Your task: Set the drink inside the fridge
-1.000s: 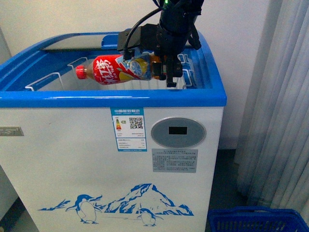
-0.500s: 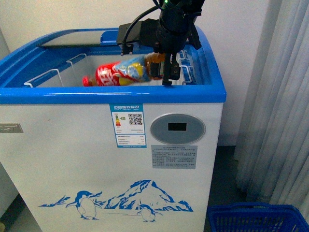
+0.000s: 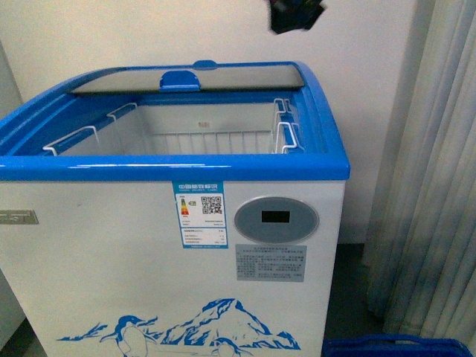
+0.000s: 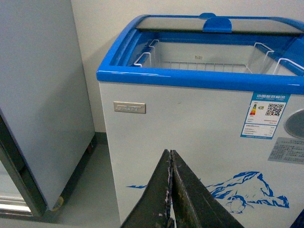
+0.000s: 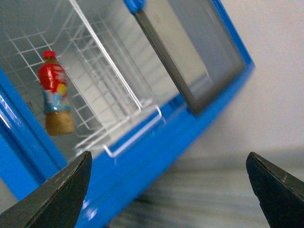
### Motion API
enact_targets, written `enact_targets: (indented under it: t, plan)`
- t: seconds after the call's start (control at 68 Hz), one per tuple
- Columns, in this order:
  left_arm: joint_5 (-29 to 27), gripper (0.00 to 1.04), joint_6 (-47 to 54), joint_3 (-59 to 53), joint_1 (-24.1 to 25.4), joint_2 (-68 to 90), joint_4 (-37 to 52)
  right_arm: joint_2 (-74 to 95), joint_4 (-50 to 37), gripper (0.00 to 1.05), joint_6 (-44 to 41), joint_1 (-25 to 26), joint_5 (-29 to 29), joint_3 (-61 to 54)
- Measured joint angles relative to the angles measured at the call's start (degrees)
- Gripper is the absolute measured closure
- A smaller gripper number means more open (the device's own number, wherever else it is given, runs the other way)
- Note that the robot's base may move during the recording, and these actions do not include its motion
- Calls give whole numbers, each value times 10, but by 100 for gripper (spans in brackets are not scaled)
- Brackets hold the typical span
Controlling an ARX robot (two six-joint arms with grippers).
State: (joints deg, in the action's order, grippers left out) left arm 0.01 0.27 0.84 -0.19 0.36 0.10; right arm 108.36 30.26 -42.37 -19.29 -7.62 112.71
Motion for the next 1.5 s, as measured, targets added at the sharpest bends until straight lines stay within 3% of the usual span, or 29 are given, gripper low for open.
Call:
enact_targets:
  t: [0.088,0.162,0.353,0.515,0.603,0.691,0.824,1.015,1.5]
  plan:
    - [0,102,0,0,0,0,0,-119,74,8,160,47,-4,-82]
    - [0,102,0,0,0,0,0,-239,128,8,321,104,54,-174]
    - [0,102,0,0,0,0,0,-500,219,8,482,206,157,-358]
    - [0,102,0,0,0,0,0,-621,278,9,501,267,209,-389]
    - [0,102,0,0,0,0,0,-735,50,25,459,213,97,-524]
    - [0,102,0,0,0,0,0,-822,-111,42,440,196,84,-648]
    - [0,102,0,0,0,0,0,-875,-191,71,429,195,79,-808]
    - [0,102,0,0,0,0,0,-930,-234,102,426,194,76,-908]
    - [0,102,0,0,0,0,0,-1022,-288,102,426,194,78,-1055]
